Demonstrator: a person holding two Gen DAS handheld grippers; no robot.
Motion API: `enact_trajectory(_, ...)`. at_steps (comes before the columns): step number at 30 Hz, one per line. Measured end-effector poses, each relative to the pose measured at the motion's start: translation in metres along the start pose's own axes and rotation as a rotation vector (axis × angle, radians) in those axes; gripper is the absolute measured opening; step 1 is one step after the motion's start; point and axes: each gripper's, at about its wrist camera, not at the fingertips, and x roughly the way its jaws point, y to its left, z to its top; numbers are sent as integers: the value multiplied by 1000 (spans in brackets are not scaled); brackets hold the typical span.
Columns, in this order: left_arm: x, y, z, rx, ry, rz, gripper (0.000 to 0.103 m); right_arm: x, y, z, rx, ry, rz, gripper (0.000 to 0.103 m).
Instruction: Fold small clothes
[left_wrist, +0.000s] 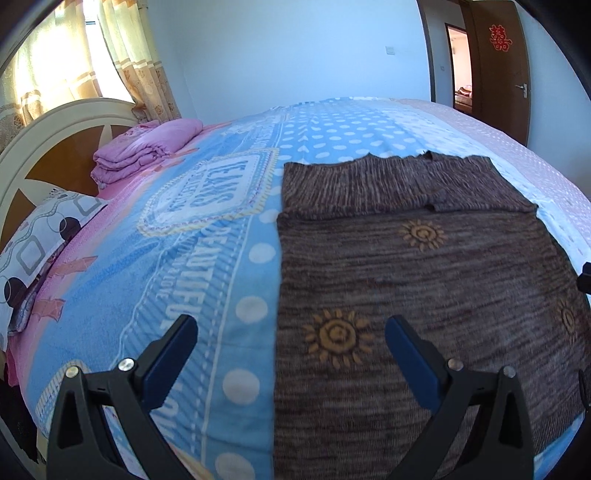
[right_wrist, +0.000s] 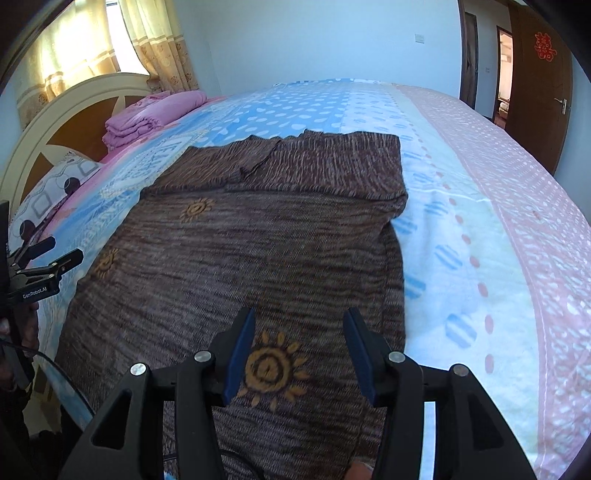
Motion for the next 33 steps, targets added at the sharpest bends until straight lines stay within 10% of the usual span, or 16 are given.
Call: enact_trajectory(33,-37,-9,-80,103,92,-37,103,-21,24,-82,-13,87,-20,51)
